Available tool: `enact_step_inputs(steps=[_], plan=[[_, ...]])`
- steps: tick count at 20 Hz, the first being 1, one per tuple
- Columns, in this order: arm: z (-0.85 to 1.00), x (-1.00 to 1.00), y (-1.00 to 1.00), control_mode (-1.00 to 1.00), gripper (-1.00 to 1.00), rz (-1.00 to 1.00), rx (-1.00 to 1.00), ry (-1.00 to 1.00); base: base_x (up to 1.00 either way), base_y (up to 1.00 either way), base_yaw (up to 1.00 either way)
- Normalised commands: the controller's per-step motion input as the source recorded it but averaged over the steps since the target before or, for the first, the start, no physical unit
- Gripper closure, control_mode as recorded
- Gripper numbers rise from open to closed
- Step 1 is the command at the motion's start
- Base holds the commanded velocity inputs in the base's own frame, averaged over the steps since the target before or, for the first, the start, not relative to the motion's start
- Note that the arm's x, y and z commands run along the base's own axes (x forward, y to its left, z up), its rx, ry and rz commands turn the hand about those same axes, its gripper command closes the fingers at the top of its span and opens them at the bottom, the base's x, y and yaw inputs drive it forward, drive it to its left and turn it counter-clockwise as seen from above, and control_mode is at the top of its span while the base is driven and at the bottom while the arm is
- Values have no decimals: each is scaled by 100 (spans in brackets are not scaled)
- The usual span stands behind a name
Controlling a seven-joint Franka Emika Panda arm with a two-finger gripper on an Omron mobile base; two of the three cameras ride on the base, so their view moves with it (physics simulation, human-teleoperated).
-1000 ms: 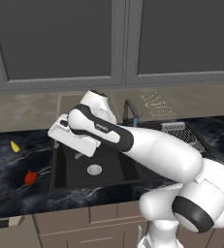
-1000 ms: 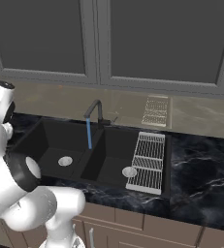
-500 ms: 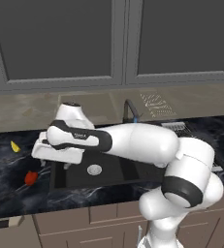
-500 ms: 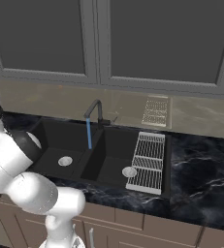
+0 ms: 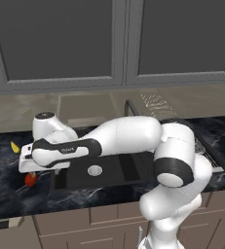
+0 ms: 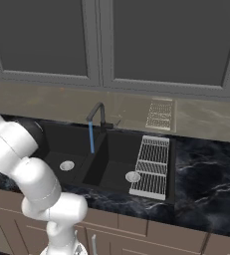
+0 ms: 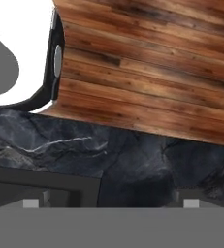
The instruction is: Turn on the sink faucet. Then move the bell pepper from the counter to the sink. Turn off the sink. Move the vegetable from the sink to the pot next to the stove. Finally move the pot to the rear left burner.
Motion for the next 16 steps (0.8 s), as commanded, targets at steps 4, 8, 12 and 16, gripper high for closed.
enact_step_inputs(steps=[4,8,12,16], plan=[[-27,14,14,-100,-100,-1,-8,0,0,0,0],[-21,19,12,-100,-100,-4,-3,0,0,0,0],[-16,23,5,-100,-100,-7,0,1,0,0,0],[-26,22,16,-100,-100,-7,-2,4,0,0,0]])
